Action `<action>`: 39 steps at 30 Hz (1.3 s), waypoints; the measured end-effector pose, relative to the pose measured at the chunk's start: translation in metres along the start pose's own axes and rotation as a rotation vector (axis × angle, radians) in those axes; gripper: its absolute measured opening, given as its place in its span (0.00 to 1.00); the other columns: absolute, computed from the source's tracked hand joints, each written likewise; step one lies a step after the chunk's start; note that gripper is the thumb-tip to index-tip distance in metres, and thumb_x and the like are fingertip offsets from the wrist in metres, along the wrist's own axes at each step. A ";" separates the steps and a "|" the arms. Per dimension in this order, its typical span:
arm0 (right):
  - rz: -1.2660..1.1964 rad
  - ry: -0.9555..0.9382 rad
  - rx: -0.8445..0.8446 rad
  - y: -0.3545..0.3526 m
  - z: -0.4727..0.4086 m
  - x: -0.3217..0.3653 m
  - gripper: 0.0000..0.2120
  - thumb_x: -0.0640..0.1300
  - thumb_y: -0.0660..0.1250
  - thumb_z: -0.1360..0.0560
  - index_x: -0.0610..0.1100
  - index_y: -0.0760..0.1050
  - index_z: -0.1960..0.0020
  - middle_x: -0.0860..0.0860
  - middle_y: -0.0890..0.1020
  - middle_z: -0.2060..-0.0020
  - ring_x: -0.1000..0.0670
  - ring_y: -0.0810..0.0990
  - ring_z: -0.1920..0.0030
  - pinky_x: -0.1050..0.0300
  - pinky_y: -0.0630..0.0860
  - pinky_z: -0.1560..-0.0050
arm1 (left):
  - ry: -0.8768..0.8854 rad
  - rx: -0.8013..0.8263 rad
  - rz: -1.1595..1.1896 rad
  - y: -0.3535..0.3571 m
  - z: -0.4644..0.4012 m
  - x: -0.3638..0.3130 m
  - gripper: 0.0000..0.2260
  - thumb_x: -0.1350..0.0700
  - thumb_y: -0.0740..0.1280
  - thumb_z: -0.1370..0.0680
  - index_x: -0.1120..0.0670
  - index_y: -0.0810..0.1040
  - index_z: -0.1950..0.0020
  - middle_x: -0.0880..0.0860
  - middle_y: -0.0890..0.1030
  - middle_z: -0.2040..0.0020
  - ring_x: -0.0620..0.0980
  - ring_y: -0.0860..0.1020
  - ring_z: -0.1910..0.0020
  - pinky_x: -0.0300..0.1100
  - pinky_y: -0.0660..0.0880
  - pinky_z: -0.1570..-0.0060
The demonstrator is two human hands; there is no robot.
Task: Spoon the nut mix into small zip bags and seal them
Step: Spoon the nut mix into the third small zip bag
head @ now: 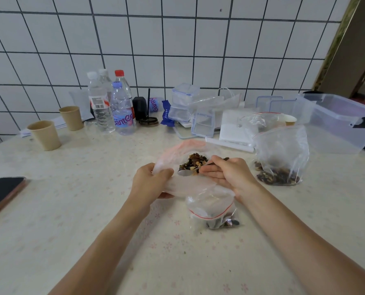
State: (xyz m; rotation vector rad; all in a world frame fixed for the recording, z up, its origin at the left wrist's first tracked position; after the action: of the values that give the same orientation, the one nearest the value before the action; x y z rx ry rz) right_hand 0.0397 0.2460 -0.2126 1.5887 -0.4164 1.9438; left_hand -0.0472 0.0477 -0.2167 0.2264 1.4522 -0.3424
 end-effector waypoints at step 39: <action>-0.049 -0.042 0.016 -0.020 0.012 0.004 0.09 0.40 0.63 0.17 0.37 0.80 0.42 0.41 0.89 0.52 0.44 0.89 0.51 0.51 0.81 0.52 | 0.184 -0.158 -0.136 -0.007 -0.003 -0.006 0.21 0.43 0.73 0.23 0.48 0.73 0.35 0.44 0.78 0.40 0.45 0.78 0.44 0.42 0.76 0.51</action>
State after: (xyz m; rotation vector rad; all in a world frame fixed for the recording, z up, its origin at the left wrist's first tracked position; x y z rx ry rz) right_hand 0.0609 0.2560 -0.2082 1.6380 -0.3763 1.8844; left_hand -0.0534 0.0432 -0.2105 0.0317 1.6724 -0.3218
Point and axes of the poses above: each hand's wrist, its own z-axis away from the middle knuckle, its own y-axis out of the palm, x = y × z, the point moved 2 cm from there along -z, towards the middle knuckle
